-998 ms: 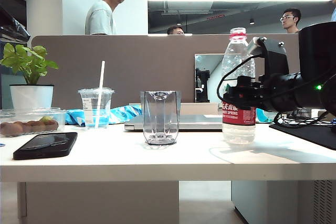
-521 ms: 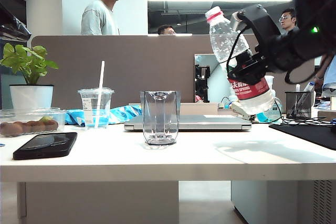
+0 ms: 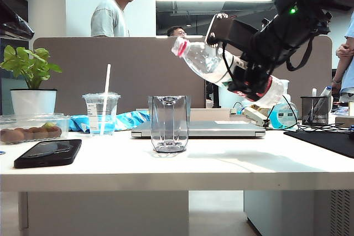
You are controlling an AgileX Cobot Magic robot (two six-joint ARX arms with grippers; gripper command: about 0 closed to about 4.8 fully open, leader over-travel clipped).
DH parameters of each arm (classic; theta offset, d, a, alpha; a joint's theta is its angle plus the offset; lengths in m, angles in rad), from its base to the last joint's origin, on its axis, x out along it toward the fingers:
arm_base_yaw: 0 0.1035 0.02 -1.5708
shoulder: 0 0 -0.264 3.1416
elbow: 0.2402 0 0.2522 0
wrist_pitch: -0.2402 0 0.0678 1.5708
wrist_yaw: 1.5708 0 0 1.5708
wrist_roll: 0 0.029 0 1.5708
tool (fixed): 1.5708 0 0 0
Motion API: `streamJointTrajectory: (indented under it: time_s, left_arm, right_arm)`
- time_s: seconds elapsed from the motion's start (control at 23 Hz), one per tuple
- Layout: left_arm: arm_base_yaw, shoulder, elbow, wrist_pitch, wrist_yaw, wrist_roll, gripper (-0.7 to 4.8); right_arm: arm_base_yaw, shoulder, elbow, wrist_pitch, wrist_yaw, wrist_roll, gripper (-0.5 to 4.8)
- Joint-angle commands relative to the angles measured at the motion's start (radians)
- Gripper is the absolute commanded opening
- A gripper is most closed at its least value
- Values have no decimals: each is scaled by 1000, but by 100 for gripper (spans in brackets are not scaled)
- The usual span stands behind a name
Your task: Pick up the mineral water bottle on the table and pour water into the mug until it's half full.
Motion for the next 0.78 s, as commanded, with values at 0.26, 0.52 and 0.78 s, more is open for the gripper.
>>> streamJointTrajectory:
  time_s: [0.26,0.52,0.78]
  left_arm:
    - [1,-2,5,13,1,4,4]
    - [1,-2,5,9,6,4,4]
    - [1,-2,5,6,8,4,4]
  right_arm:
    - [-2,-2,14,22,65,-127,243]
    - [-2,51,90,-44,113,-156,261]
    - [-2,83,129,-76,132,-206,266]
